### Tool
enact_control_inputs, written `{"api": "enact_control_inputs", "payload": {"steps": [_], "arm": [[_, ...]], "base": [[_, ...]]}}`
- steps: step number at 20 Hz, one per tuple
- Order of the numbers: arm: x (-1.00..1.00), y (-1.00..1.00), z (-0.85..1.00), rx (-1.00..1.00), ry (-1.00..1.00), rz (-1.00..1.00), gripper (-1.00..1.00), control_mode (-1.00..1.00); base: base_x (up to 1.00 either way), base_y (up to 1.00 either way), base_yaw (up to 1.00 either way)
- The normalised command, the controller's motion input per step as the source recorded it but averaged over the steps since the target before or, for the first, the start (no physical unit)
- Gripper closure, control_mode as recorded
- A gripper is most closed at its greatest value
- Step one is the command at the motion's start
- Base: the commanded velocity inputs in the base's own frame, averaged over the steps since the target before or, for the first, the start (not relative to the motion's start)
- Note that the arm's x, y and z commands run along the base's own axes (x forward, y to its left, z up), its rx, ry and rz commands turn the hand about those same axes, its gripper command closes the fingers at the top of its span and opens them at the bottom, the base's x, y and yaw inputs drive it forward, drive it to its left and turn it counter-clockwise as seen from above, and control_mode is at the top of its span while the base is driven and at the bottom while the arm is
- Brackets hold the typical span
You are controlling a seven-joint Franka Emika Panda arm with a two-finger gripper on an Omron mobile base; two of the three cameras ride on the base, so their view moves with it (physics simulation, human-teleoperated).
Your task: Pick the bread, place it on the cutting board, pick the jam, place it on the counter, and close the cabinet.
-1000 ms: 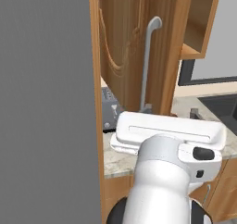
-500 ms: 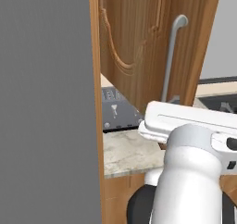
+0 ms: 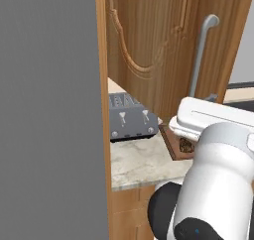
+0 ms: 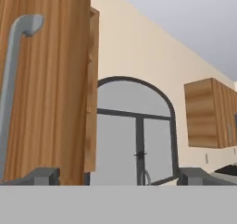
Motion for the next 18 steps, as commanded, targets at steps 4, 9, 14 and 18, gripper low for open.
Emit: {"api": "enact_control_inputs", "payload": {"steps": [4,9,14,18], "arm": [[0.08,-0.36,-0.05,0.00,-0.07,-0.11,-1.00,-1.00],[0.17,-0.36,-0.07,-0.01,-0.06,-0.14,-1.00,-1.00],[0.25,-0.36,-0.06,-0.01,-0.06,-0.15,-1.00,-1.00],[0.32,-0.35,-0.01,0.00,-0.05,-0.10,-1.00,-1.00]], "base": [[0.00,0.00,0.00],[0.00,0.00,0.00],[0.00,0.00,0.00],[0.00,0.00,0.00]]}}
